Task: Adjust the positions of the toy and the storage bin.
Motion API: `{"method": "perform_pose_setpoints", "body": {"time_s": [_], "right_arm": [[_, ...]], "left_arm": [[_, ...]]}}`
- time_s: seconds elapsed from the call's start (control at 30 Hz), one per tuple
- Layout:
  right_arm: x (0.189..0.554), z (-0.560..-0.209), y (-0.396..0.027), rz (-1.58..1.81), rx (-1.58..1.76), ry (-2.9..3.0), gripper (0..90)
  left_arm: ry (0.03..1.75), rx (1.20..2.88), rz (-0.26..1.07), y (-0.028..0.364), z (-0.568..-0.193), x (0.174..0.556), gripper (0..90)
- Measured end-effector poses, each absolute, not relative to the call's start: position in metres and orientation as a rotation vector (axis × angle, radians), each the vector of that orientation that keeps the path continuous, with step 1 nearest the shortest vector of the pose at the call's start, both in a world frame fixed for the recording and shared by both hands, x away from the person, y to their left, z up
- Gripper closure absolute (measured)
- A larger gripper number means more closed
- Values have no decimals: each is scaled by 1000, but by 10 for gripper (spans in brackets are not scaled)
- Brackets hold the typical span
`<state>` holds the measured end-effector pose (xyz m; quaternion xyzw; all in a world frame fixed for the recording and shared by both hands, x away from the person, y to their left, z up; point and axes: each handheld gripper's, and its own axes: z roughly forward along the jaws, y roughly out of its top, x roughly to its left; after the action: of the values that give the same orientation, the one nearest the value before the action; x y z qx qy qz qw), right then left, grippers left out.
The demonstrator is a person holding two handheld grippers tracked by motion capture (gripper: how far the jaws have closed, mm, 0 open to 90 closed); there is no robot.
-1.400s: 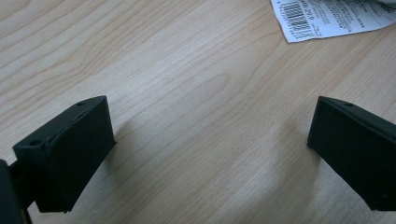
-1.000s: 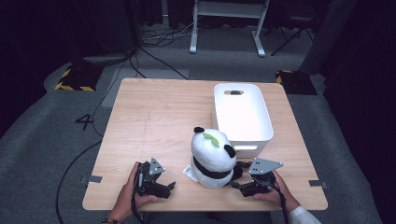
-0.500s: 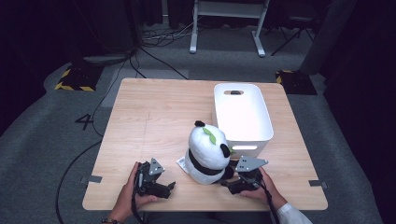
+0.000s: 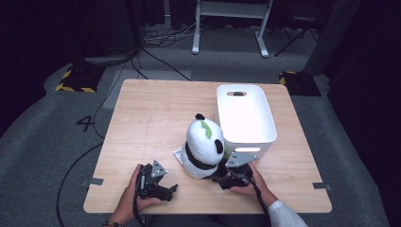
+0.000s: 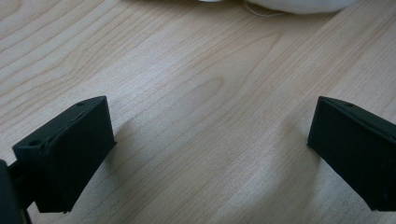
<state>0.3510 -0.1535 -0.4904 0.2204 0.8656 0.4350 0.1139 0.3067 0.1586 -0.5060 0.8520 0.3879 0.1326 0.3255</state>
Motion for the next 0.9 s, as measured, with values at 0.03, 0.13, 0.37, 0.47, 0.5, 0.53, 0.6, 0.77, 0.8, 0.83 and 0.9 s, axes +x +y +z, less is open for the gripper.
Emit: {"method": "perform_pose_setpoints", "body": {"time_s": [0.03, 0.13, 0.37, 0.47, 0.5, 0.53, 0.6, 0.77, 0.8, 0.83, 0.9], "right_arm": [[353, -491, -150, 1273, 652, 2532, 288], [358, -492, -142, 1274, 676, 2523, 302], [361, -493, -138, 1272, 697, 2512, 304], [355, -492, -144, 1267, 686, 2510, 306], [353, -491, -148, 1274, 686, 2516, 307], [353, -491, -148, 1274, 686, 2516, 307], [344, -486, -162, 1276, 641, 2530, 306], [332, -474, -194, 1275, 608, 2515, 304], [330, -471, -201, 1276, 606, 2509, 303], [330, -471, -201, 1276, 606, 2509, 303], [325, -466, -219, 1289, 612, 2492, 294]], "left_arm": [[1017, 2233, 347, 159, -506, 307, 4], [1013, 2237, 347, 159, -506, 307, 4], [1013, 2240, 351, 158, -506, 307, 5], [1025, 2245, 357, 157, -505, 307, 5], [1028, 2244, 356, 156, -505, 307, 7], [1028, 2244, 356, 156, -505, 307, 9], [1031, 2240, 377, 151, -503, 305, 30], [1009, 2228, 427, 143, -497, 303, 163], [1001, 2221, 426, 142, -495, 302, 145], [1001, 2221, 426, 142, -495, 302, 180], [971, 2210, 427, 140, -492, 300, 150]]}}
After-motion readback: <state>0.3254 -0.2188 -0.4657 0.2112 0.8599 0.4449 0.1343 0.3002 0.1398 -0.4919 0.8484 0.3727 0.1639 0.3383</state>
